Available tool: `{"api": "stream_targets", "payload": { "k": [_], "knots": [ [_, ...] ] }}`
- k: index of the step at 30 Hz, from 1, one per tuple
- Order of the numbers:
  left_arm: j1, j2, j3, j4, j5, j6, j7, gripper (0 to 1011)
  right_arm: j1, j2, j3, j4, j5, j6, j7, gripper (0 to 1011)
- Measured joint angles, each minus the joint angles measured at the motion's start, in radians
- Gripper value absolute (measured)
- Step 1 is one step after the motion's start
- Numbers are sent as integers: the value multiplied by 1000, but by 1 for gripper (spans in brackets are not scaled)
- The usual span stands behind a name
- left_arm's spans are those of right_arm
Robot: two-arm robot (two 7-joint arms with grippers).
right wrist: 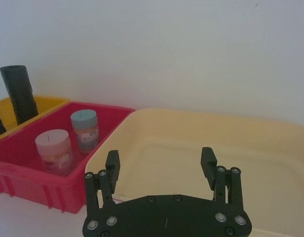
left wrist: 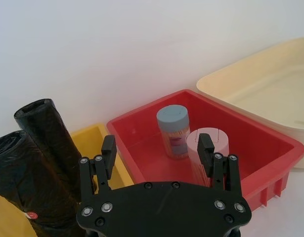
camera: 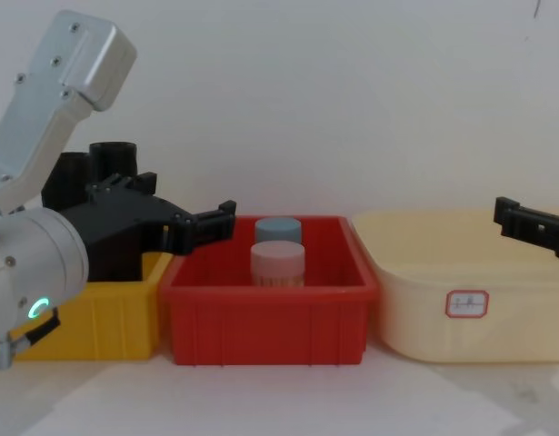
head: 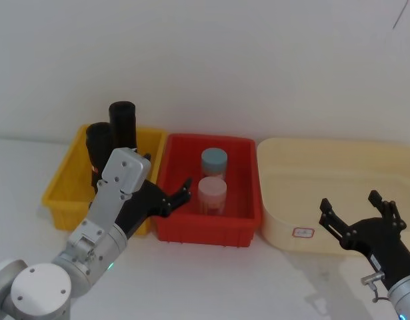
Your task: Pick up the garbage bag with the one hand and transfer it to the other hand.
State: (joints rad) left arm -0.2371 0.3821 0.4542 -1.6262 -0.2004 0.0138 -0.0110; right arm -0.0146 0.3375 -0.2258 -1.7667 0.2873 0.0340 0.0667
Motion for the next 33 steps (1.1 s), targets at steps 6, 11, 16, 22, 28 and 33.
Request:
{"api": "stream_targets", "payload": {
  "k": [6,11,16,22,28,33],
  "knots": [
    [0,0,0,0,0,0,0,1000,0,0,0,0,0,0,0,1002],
    [0,0,0,0,0,0,0,1000,0,0,0,0,0,0,0,1001],
    [0,0,0,0,0,0,0,1000,0,0,0,0,0,0,0,1002],
    [0,0,0,0,0,0,0,1000,0,0,0,0,0,0,0,1001],
    [0,0,0,0,0,0,0,1000,0,0,0,0,0,0,0,1001],
    [0,0,0,0,0,0,0,1000,0,0,0,0,0,0,0,1001]
  ]
}}
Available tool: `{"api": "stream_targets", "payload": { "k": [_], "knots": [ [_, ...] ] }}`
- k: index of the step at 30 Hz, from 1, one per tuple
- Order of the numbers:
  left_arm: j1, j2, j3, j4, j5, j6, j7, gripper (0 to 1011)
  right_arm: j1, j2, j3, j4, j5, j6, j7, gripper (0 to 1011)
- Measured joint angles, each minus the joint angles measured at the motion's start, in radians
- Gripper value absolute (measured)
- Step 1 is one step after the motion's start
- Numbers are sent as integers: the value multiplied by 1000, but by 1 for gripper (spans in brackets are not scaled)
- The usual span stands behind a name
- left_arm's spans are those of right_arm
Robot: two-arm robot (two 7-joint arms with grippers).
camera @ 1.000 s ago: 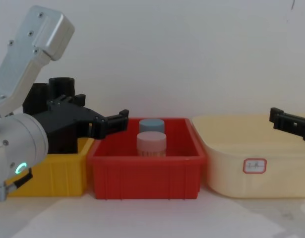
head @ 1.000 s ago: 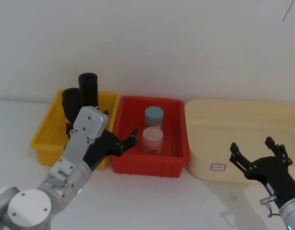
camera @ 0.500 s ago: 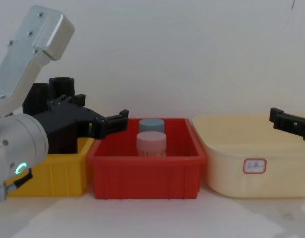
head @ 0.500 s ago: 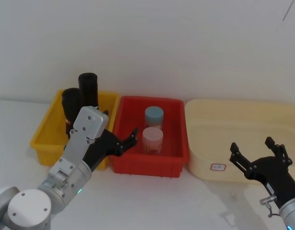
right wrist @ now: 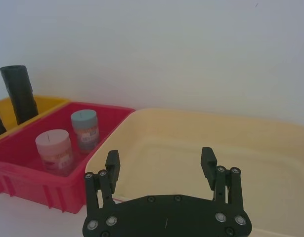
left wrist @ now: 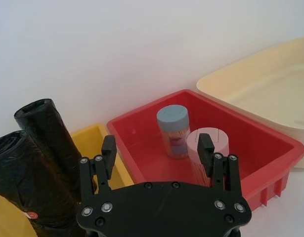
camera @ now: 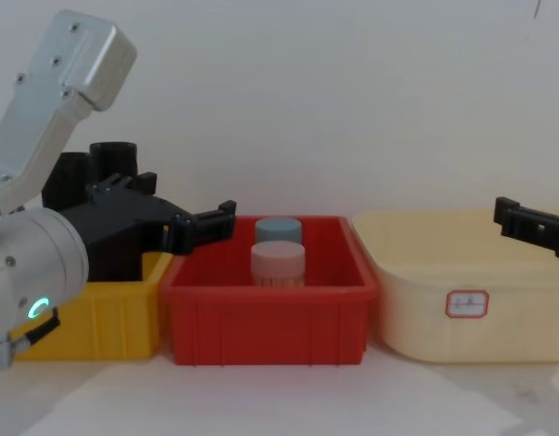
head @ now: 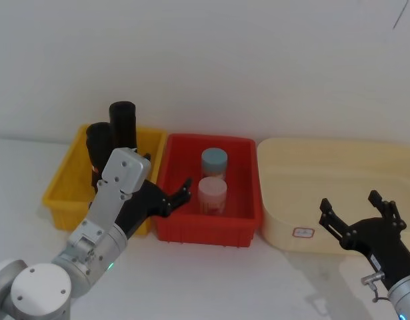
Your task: Pick up the garbage bag with the one hand and transfer it to the other hand.
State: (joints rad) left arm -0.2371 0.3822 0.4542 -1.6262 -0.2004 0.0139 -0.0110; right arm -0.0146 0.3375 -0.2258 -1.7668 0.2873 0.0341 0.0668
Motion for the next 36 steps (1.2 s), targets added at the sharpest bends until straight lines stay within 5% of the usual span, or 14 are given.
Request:
{"api": "stream_targets", "payload": {
  "k": [21,36],
  "knots": [
    [2,0,-3,-7,0,4,0,1000,0,0,0,0,0,0,0,1001],
    [51,33,-59,-146,-42,96,-7,1000,0,0,0,0,0,0,0,1001]
  ]
}}
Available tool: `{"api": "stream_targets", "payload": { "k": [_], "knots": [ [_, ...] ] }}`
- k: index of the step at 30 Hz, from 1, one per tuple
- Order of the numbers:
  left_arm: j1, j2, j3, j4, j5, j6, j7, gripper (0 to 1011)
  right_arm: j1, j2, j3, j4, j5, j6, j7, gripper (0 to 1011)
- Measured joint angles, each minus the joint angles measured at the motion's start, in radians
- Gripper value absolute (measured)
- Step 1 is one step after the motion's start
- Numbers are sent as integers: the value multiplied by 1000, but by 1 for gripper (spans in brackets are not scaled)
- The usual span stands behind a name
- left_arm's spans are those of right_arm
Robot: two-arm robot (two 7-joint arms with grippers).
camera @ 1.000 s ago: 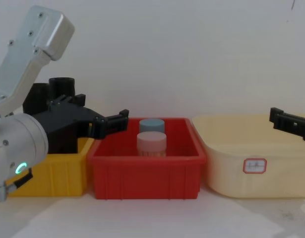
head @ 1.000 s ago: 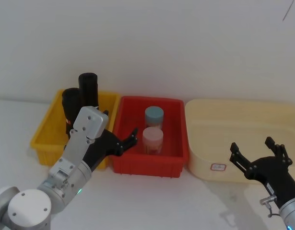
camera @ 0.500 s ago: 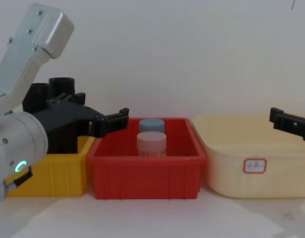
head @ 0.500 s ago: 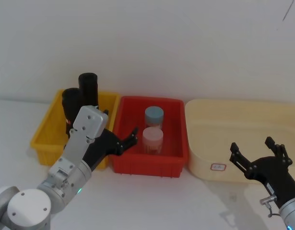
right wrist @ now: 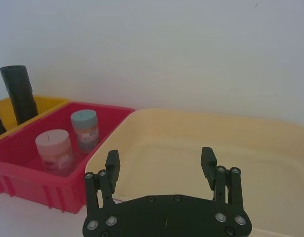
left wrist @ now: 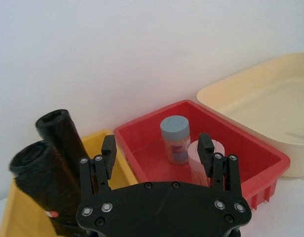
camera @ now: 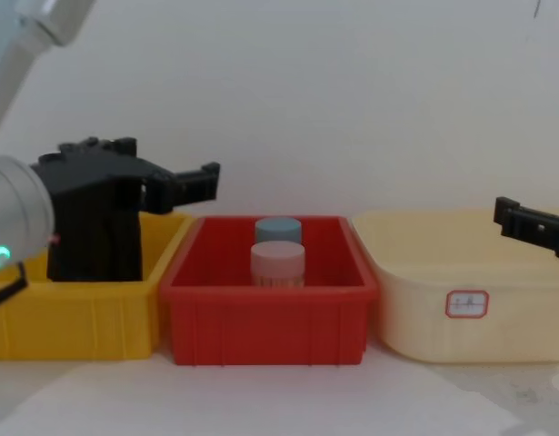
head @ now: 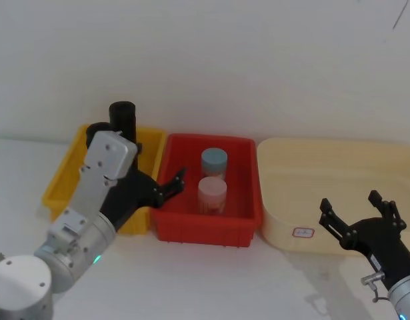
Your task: Pick up the garbage bag with the one hand and transfer it to the other hand.
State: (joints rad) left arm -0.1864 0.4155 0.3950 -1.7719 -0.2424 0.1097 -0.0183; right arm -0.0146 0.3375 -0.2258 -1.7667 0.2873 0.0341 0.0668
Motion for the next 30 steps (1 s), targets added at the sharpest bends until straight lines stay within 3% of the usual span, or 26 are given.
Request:
{"api": "stream_targets", "payload": {
  "k": [5,14,30],
  "knots": [
    [23,19,-35,-45,-28,36,-8,1000,0,0,0,0,0,0,0,1001],
    [83,64,-130,-112,-94,101,-27,1000,0,0,0,0,0,0,0,1001],
    [183,114,-268,-136,-149,108,-49,1000,0,0,0,0,0,0,0,1001]
  ]
}}
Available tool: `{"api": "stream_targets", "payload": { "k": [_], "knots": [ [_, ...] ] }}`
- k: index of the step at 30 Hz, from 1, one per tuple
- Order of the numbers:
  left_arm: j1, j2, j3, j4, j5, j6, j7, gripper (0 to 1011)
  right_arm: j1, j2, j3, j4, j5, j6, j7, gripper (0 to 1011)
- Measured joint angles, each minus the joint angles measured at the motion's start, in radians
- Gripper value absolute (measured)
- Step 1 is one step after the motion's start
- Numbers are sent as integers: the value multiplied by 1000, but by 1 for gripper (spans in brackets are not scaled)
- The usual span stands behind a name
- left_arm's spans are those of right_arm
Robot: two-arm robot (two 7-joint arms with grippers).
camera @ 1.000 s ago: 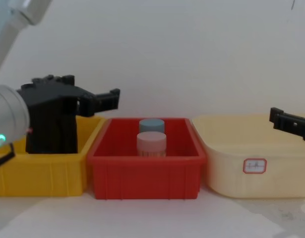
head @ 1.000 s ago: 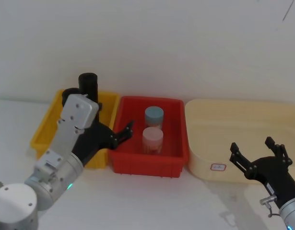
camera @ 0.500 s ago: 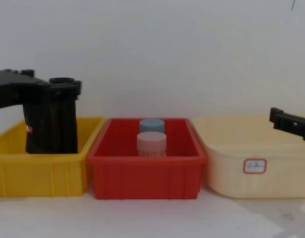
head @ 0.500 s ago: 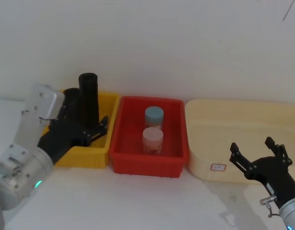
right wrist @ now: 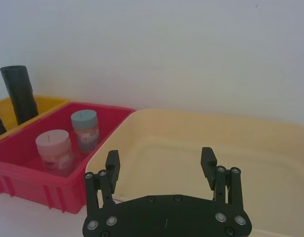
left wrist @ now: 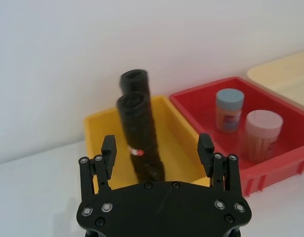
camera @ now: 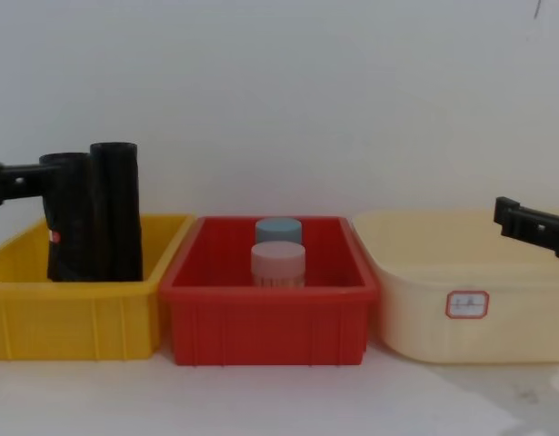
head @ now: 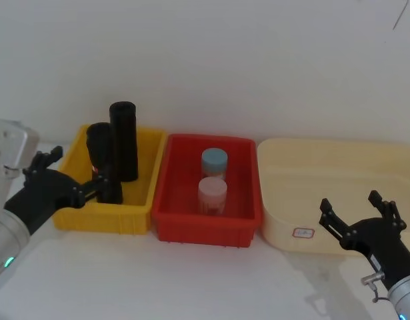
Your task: Pick up the garbage bag with the one hand and transfer it to the other hand.
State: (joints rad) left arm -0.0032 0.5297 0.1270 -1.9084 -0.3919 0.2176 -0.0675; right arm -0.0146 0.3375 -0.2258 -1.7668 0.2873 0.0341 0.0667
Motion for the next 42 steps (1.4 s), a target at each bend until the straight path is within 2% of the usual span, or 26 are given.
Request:
{"api": "stream_targets", "payload": {
  "k": [9,18,27,34,42],
  "knots": [
    [35,-8,-60,28,-18,-16,14,1000,0,0,0,0,0,0,0,1001],
    [34,-36,-94,74,-28,-6,49,1000,0,0,0,0,0,0,0,1001],
    [18,-52,-101,113,-33,2,50,1000,0,0,0,0,0,0,0,1001],
    [13,-49,-95,127,-39,-2,8,1000,0,0,0,0,0,0,0,1002],
    [3,-38,-68,130,-43,-12,-61,1000,0,0,0,0,0,0,0,1001]
  ]
}}
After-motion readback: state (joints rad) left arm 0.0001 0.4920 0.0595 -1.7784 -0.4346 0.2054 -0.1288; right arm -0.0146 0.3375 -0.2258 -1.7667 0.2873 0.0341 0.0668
